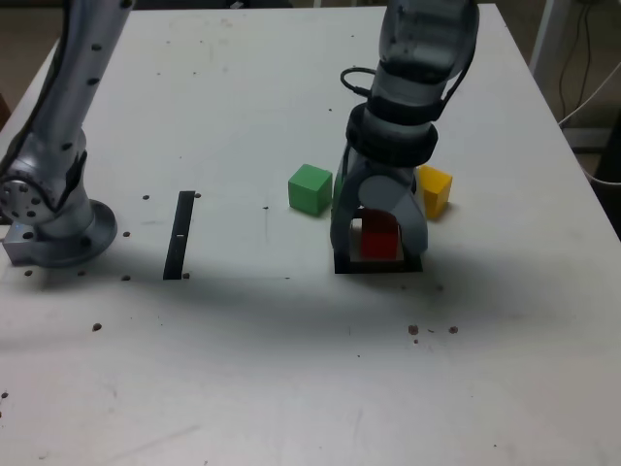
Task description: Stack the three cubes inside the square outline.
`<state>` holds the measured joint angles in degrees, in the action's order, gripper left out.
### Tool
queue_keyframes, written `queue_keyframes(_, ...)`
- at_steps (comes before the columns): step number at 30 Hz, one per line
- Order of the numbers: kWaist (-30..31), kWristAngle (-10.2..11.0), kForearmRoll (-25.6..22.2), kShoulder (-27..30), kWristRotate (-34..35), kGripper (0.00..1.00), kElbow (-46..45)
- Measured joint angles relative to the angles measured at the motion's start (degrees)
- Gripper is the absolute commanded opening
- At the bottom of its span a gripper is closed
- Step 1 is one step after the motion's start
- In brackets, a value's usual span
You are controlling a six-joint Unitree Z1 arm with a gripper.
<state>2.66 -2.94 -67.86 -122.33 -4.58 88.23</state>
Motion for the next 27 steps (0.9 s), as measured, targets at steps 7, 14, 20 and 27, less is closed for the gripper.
queue_keyframes(7,0.0,1.3,-1.0,2.9,0.2,0.97,-0.7)
queue_keyframes(14,0.0,3.6,-4.3,6.4,0.5,0.97,0.9)
queue_keyframes(20,0.0,5.1,-8.4,7.8,0.5,0.97,5.0)
queue_keyframes(27,0.0,5.4,-10.4,7.8,0.5,0.97,7.6)
